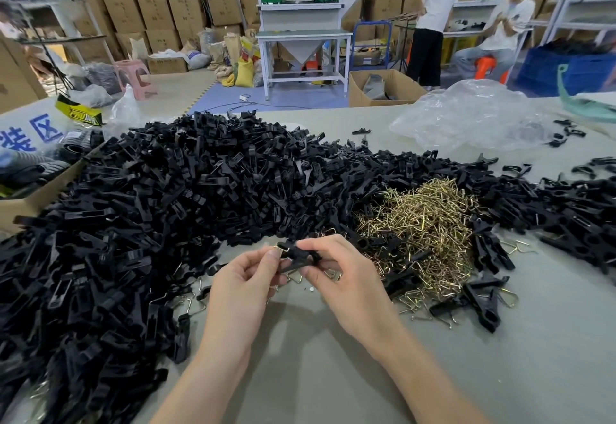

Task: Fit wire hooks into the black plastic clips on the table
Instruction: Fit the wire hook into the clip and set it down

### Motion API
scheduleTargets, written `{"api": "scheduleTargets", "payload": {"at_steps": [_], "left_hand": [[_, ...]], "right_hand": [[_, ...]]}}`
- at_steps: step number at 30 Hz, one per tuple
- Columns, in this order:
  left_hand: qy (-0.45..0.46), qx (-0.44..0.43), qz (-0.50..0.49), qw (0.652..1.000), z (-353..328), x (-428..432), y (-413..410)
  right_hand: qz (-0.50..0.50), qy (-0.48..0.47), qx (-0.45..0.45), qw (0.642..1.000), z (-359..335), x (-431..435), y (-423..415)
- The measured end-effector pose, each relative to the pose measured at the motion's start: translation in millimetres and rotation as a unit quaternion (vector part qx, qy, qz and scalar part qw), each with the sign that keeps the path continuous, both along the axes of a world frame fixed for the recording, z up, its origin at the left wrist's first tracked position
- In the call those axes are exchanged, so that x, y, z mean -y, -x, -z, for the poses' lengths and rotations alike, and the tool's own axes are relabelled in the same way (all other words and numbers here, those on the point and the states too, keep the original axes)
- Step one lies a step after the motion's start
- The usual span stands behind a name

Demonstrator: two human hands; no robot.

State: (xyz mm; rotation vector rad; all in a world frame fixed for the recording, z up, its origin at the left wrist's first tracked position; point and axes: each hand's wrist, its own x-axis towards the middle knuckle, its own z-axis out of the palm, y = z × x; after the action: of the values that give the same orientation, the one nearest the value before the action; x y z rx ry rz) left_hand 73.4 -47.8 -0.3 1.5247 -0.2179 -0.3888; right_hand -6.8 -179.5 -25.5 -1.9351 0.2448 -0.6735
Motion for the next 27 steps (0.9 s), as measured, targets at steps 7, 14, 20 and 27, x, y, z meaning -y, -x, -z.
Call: {"api": "scheduleTargets", "payload": {"at_steps": [7, 14, 20, 27], "left_hand": [[-0.061, 0.022, 0.016, 0.998, -2.2, -2.8, -0.9], [-0.061, 0.006, -0.005, 0.998, -3.1, -4.7, -3.9], [-0.079, 0.003, 0.001, 0.997, -3.5, -6.4, -5.7], [-0.087, 0.003, -0.001, 0.996, -3.7, -8.0, -6.9]], "right_hand": [[-0.008, 0.025, 0.001, 1.000, -0.3, -0.4, 0.6], [0.007, 0.020, 0.012, 1.000, -1.6, 0.1, 1.0], [-0.008, 0.033, 0.013, 0.999, -3.0, -1.6, 2.5], [-0.009, 0.038, 0.015, 0.999, -1.8, -1.8, 1.6]]}}
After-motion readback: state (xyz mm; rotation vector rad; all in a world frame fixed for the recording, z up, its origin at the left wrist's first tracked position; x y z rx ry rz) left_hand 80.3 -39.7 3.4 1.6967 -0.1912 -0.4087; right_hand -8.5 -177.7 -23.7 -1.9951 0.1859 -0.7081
